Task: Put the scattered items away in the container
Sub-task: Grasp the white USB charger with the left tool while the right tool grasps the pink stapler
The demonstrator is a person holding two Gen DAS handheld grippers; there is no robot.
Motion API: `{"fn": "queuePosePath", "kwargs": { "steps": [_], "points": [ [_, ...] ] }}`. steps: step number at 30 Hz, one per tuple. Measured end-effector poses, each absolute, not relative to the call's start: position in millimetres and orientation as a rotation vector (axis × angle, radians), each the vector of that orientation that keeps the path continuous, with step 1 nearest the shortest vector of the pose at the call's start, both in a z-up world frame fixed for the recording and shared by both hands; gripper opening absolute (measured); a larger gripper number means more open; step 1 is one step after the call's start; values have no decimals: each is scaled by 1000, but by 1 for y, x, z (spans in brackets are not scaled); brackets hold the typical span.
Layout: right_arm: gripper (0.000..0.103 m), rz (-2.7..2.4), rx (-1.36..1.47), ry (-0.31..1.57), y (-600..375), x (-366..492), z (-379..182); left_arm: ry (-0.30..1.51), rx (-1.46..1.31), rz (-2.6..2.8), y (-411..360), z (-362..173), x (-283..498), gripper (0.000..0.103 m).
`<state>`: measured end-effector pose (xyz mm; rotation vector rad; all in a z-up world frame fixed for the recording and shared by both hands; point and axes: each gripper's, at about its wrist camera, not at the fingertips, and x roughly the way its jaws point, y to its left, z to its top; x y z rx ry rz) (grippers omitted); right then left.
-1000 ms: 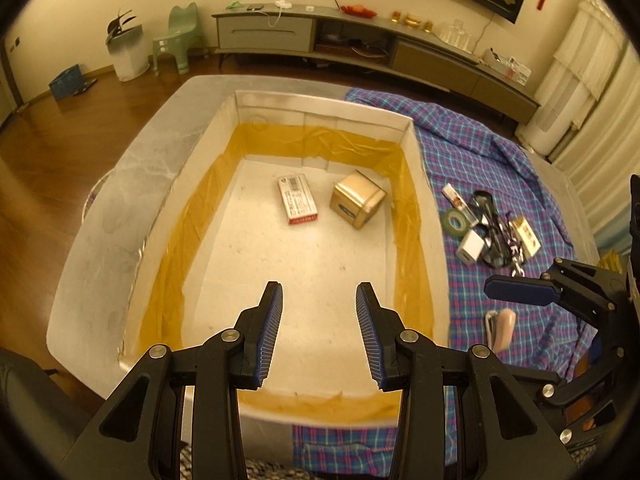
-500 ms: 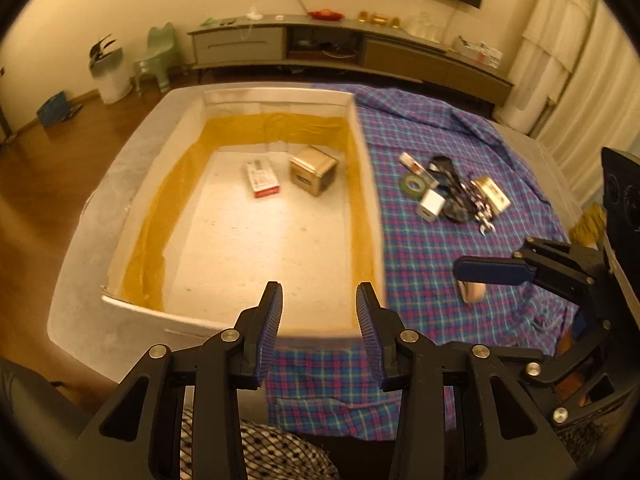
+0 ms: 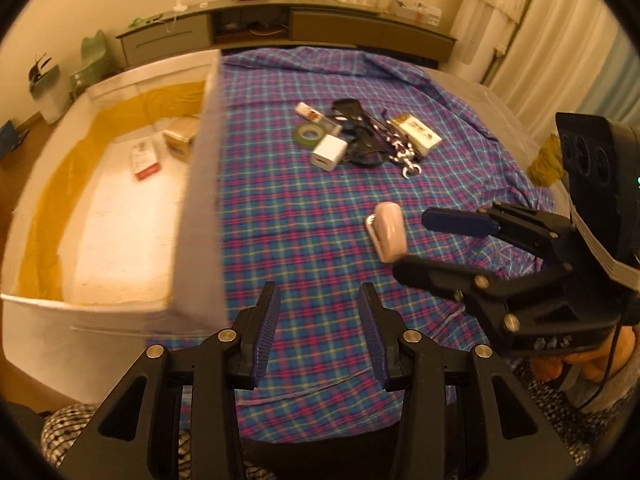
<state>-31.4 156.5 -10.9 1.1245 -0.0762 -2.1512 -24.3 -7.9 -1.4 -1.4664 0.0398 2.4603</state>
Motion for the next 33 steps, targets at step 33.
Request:
{"fn": "queuePosePath", "kwargs": {
  "steps": [33],
  "points": [
    [29, -2391, 1280, 51, 182, -89, -99, -16, -1318, 2532, 61, -96, -202, 42]
  ]
}}
